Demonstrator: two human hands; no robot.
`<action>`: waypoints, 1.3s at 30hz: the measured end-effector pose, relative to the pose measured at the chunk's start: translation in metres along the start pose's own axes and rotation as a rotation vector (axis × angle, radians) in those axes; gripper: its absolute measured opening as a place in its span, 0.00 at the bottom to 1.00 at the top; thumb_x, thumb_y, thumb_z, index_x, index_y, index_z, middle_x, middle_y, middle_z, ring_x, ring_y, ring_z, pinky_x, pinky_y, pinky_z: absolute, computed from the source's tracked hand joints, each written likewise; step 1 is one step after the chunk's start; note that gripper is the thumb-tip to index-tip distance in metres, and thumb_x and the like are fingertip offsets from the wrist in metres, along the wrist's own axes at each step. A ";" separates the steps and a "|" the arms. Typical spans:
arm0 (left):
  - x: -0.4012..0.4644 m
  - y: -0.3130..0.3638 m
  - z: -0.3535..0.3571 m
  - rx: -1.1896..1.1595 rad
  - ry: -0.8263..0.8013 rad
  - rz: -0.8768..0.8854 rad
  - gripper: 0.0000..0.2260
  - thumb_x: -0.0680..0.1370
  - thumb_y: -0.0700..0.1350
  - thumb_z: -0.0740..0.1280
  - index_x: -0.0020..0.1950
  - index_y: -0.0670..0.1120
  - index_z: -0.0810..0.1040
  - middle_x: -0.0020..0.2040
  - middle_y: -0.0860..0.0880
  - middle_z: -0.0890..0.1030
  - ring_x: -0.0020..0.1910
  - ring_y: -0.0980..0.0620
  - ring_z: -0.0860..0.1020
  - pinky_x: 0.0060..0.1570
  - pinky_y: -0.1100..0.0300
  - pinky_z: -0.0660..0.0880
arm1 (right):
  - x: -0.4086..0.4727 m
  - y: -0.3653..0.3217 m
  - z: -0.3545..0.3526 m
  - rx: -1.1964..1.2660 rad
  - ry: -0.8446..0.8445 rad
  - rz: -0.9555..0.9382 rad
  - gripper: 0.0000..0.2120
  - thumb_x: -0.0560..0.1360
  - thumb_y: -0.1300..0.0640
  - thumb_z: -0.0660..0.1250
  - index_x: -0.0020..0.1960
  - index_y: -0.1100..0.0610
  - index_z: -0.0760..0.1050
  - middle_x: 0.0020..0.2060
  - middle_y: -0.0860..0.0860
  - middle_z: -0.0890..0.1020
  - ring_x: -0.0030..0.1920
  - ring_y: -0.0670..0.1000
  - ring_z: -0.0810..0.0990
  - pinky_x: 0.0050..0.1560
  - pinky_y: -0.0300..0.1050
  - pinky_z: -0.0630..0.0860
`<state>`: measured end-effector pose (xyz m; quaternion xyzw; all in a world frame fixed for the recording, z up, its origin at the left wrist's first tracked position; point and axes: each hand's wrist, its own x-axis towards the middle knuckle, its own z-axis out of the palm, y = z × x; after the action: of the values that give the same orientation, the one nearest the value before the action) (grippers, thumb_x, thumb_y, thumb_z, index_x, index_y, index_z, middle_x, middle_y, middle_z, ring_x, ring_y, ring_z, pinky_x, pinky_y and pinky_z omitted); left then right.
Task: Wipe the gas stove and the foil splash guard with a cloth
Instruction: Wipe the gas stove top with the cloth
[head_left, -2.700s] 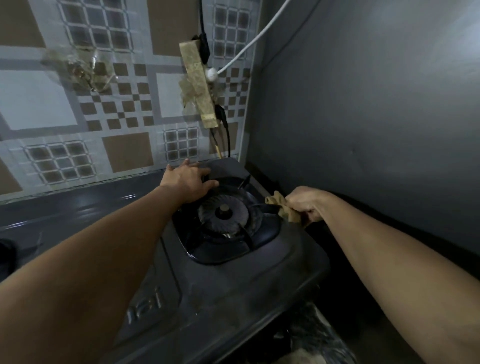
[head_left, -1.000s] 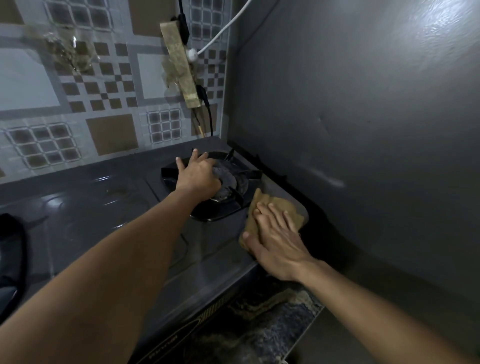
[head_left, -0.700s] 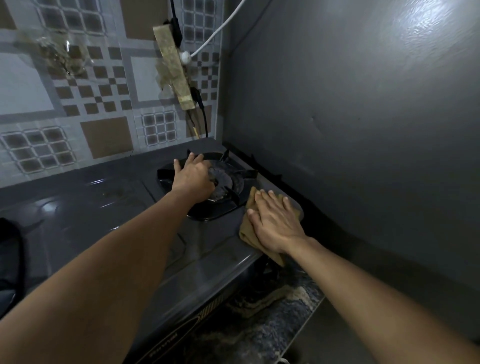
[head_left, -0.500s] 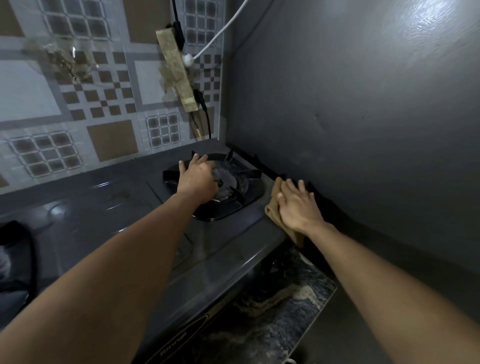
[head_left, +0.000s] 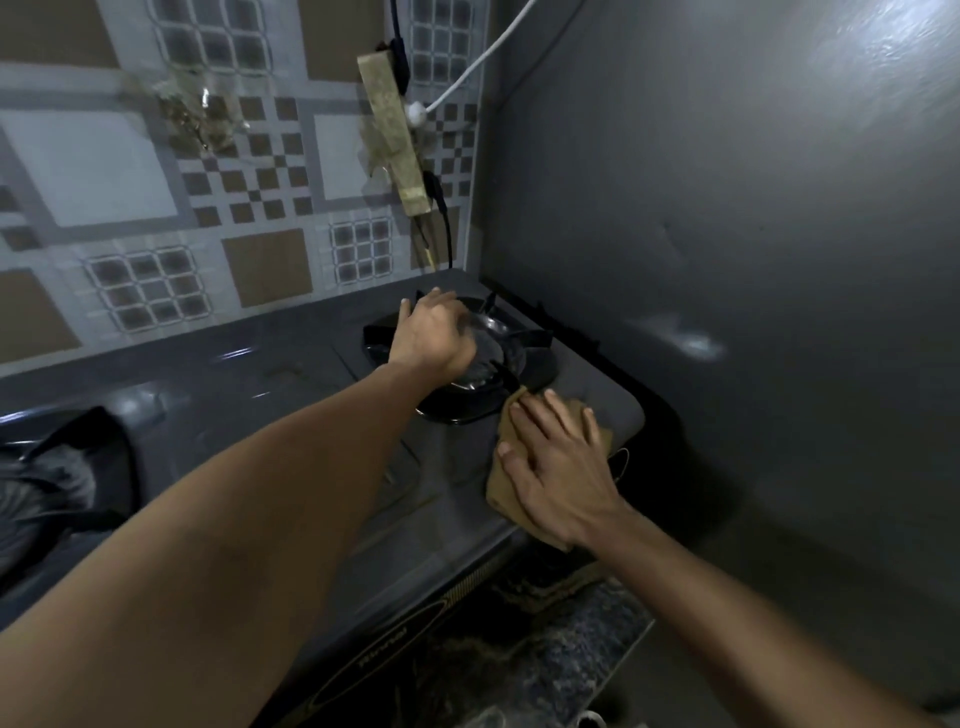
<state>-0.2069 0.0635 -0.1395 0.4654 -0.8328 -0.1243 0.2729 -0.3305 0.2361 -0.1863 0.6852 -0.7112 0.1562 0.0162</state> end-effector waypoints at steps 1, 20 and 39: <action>-0.001 -0.001 -0.004 0.004 0.016 0.014 0.15 0.78 0.43 0.60 0.61 0.42 0.79 0.70 0.44 0.73 0.74 0.44 0.64 0.74 0.42 0.53 | 0.001 0.003 -0.002 -0.004 -0.001 -0.012 0.36 0.75 0.37 0.39 0.75 0.53 0.64 0.75 0.47 0.63 0.77 0.51 0.56 0.75 0.60 0.47; -0.105 -0.128 -0.130 0.422 -0.090 -0.382 0.22 0.82 0.53 0.50 0.66 0.41 0.72 0.71 0.41 0.69 0.73 0.43 0.62 0.71 0.36 0.53 | 0.032 -0.110 0.014 0.006 -0.250 -0.449 0.26 0.84 0.49 0.47 0.79 0.58 0.51 0.79 0.52 0.52 0.79 0.49 0.48 0.77 0.45 0.41; -0.177 -0.145 -0.151 0.273 0.126 -0.648 0.21 0.82 0.50 0.51 0.61 0.36 0.74 0.67 0.37 0.72 0.69 0.40 0.67 0.70 0.44 0.60 | 0.108 -0.166 0.037 -0.053 -0.356 -0.300 0.33 0.81 0.40 0.43 0.79 0.56 0.40 0.79 0.50 0.42 0.78 0.50 0.41 0.77 0.52 0.39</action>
<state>0.0556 0.1423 -0.1422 0.7444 -0.6322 -0.0633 0.2054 -0.1674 0.1200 -0.1622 0.7995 -0.5967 0.0099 -0.0685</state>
